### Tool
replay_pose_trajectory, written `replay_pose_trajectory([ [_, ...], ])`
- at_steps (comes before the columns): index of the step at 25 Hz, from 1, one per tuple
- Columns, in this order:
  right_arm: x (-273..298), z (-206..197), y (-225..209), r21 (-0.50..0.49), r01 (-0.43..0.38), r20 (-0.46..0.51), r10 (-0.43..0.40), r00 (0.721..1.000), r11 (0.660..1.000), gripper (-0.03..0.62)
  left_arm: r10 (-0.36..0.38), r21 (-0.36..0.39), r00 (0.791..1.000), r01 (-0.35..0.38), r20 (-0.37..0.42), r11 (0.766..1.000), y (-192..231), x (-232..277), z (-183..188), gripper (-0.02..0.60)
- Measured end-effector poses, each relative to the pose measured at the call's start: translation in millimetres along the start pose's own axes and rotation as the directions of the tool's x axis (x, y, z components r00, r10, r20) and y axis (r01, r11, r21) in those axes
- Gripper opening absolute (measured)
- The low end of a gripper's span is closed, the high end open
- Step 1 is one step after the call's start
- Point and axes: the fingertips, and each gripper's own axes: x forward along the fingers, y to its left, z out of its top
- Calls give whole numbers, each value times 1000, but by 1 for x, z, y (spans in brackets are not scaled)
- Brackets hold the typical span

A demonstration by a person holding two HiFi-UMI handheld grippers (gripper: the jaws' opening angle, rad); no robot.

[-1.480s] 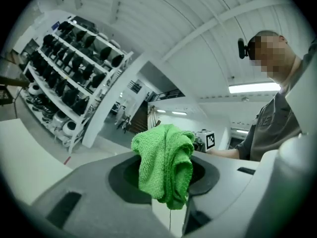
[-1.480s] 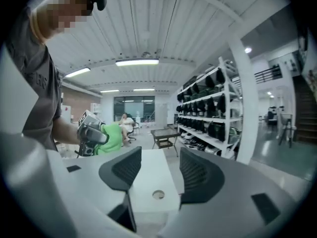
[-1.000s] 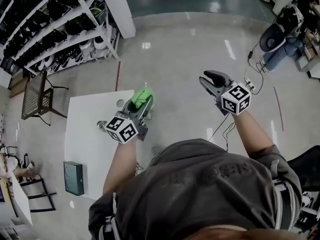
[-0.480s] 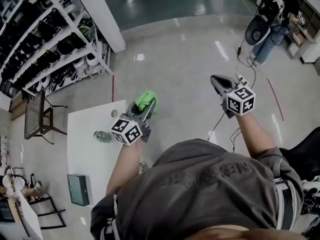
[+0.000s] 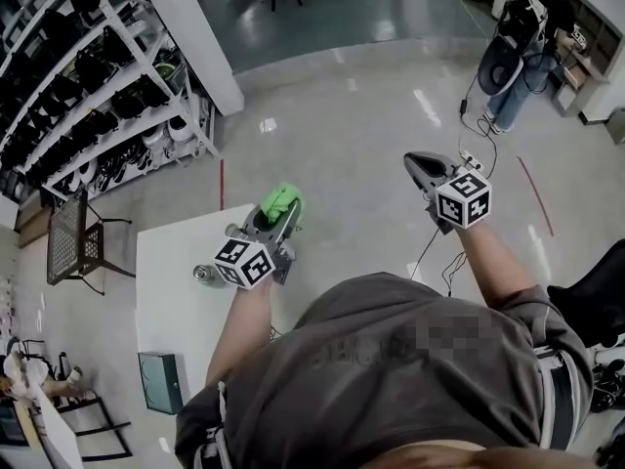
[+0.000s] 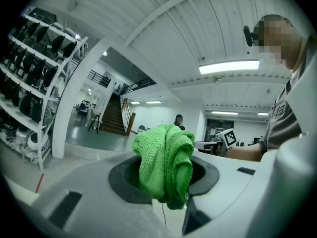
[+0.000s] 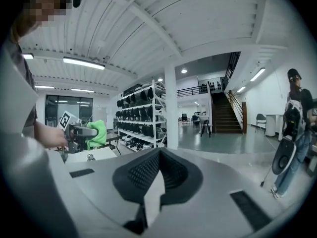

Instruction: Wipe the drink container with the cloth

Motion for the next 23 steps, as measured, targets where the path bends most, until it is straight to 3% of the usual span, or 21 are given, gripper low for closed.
replay_pose_trajectory([
  [23,1,-7,12,-35,-26,-11,26,1000,999,-11,5,-28,1000,-5,9,1000,-3,-6,-12,129],
])
